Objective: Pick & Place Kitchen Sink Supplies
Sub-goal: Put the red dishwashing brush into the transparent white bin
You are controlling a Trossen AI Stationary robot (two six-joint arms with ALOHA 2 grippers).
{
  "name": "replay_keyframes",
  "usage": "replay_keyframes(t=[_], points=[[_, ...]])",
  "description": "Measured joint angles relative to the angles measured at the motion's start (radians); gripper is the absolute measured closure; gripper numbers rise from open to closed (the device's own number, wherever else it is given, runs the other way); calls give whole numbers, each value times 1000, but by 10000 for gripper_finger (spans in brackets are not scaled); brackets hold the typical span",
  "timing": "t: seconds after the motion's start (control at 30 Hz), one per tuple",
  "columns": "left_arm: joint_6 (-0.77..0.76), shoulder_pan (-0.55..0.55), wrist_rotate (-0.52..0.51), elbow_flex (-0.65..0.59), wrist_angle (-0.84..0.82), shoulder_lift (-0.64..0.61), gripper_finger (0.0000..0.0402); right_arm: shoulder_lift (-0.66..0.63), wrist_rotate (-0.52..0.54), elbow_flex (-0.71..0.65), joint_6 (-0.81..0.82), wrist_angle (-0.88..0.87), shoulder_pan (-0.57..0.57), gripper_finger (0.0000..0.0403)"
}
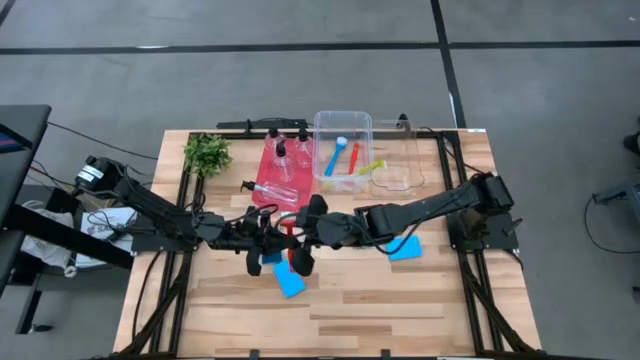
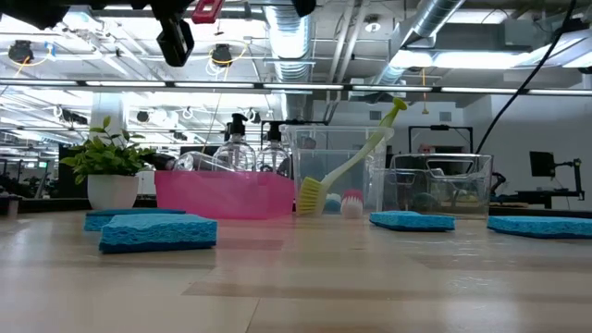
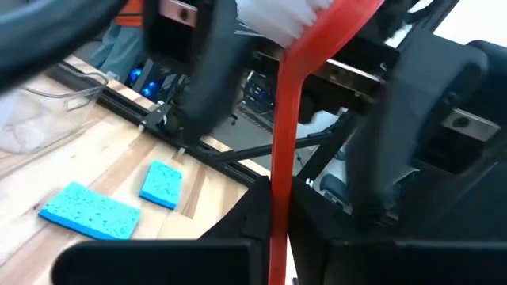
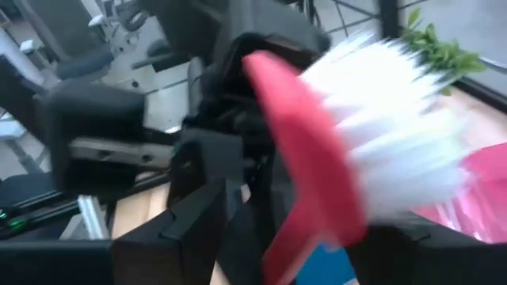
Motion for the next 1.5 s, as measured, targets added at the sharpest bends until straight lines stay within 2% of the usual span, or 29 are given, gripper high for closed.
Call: replay_keyframes(t=[0.07, 0.13, 0.27, 0.3, 0.43, 0.63, 0.9, 1.13, 1.27, 1.5], points=[[0, 0, 12, 0, -1, 0, 370, 5, 2, 0, -1, 4, -9, 201], [0, 0, 25, 0, -3, 0, 365, 5, 1, 0, 0, 8, -14, 238], [4, 1, 23, 0, -4, 0, 370, 5, -37, 0, -1, 33, -17, 367], [7, 1, 29, 1, -3, 0, 372, 5, -49, 0, -4, 43, -16, 380], [6, 1, 27, 1, -4, 0, 370, 5, -69, 0, 3, 41, -18, 383], [-3, 4, 28, 0, -5, -1, 330, 5, -72, 0, -4, 25, -15, 388], [18, 27, 88, 0, -4, -1, 234, -9, -72, 0, -11, -22, -25, 390], [60, 70, 89, 0, -3, -15, 160, -97, -67, 0, -12, -130, -50, 391], [60, 125, 83, 0, -3, -57, 146, -164, -32, 0, -44, -214, -64, 391], [60, 253, 81, 0, -3, -92, 156, -274, 12, 0, -153, -289, -153, 392]])
